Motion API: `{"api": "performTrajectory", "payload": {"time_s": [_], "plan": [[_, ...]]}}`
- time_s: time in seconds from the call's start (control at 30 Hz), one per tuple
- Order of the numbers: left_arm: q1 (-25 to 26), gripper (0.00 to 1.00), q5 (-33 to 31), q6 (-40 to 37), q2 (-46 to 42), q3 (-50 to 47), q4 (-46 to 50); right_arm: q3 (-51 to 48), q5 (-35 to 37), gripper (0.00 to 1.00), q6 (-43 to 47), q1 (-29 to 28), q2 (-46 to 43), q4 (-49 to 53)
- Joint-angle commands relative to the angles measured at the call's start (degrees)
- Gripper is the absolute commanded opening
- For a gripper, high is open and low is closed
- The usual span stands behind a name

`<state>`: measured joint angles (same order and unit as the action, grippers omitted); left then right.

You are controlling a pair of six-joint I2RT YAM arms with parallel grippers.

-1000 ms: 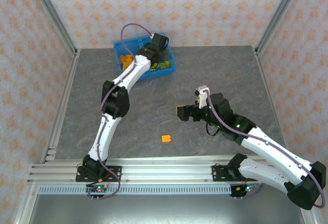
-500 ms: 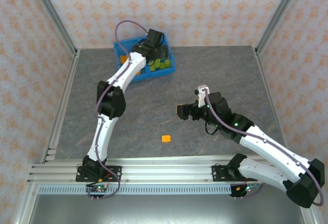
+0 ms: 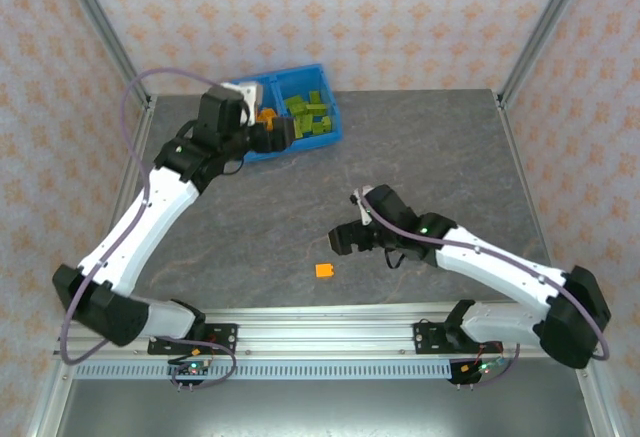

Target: Sort the legos into containers by color

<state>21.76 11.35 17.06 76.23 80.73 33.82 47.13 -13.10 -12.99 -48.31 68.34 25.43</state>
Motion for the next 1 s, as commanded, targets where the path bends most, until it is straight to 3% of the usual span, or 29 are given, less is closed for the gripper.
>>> {"api": "performTrajectory", "payload": {"time_s": [0.0, 0.23, 0.5, 0.8, 0.97], "plan": [[0.22, 0.95, -1.79, -4.11, -3.99, -4.97, 9.79, 2.85, 0.25, 0.98, -4.48, -2.41, 5.88, 2.65], [0.21, 1.00, -4.55, -9.77, -8.86, -10.71, 15.88, 4.64, 4.38, 0.98, -23.57, -8.22, 18.00, -0.40], [0.19, 1.00, -7.70, -12.70, -10.11, -15.49, 14.95, 13.65, 11.42, 0.95, -28.39, -14.42, 28.19, 10.53], [0.20, 1.00, -5.75, -13.68, -10.66, -17.62, 13.64, 16.06, 8.04, 0.74, -29.23, -15.65, 35.25, 11.61], [0.13, 1.00, -6.81, -13.33, -10.75, -17.66, 13.73, 15.61, 8.33, 0.48, -30.41, -15.76, 36.05, 11.71]]}}
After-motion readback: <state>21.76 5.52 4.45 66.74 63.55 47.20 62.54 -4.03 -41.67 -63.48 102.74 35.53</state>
